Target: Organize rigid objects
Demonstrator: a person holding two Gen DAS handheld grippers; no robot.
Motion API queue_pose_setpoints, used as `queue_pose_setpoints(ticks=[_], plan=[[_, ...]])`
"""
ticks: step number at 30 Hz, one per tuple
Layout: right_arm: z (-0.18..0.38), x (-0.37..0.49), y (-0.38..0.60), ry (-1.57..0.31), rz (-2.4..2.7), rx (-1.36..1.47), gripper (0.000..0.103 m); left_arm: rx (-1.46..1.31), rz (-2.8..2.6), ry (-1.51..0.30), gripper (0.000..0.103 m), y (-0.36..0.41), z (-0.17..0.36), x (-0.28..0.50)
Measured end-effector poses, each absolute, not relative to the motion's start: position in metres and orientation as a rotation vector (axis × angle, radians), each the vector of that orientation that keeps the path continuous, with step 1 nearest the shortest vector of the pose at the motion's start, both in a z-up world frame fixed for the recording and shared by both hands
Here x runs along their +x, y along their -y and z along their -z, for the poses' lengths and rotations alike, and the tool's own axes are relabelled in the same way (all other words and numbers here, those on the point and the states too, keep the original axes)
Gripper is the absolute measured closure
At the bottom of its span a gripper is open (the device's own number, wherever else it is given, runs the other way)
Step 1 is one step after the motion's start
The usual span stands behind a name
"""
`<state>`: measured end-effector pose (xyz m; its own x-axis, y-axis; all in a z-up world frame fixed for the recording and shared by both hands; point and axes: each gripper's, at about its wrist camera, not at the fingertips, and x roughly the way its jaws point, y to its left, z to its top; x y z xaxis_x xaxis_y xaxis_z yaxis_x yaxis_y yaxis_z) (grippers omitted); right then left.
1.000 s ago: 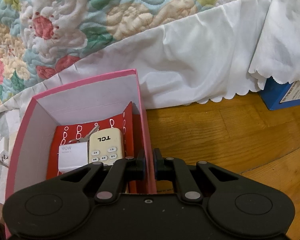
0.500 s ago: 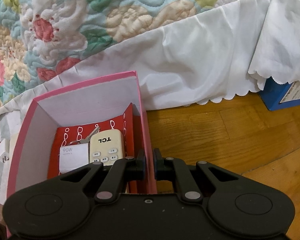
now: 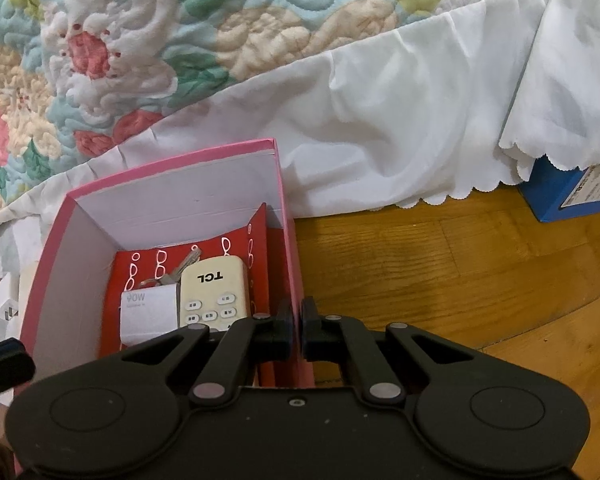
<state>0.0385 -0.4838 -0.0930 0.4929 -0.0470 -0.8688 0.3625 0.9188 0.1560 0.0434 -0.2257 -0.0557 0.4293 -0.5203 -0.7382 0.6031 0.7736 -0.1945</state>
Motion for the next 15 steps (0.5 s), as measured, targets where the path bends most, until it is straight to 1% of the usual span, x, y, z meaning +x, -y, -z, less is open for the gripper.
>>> queue_pose_setpoints(ticks=[1,2,6,10,15], plan=[[0.093,0.038,0.484,-1.03,0.254,0.34,0.098,0.092,0.682,-0.898,0.043,0.224,0.056,0.045],[0.093,0.038,0.483,-1.03,0.254,0.339,0.098,0.082,0.658,-0.92,0.04,0.221,0.055,0.048],[0.092,0.038,0.482,-1.032,0.253,0.32,0.098,0.062,0.64,-0.911,0.038,0.203,0.043,0.054],[0.088,0.038,0.482,-1.03,0.255,0.314,0.098,0.039,0.559,-0.923,0.029,0.175,0.038,0.069],[0.086,0.037,0.479,-1.029,0.258,0.294,0.097,0.011,0.354,-0.994,0.029,0.133,0.057,0.102]])
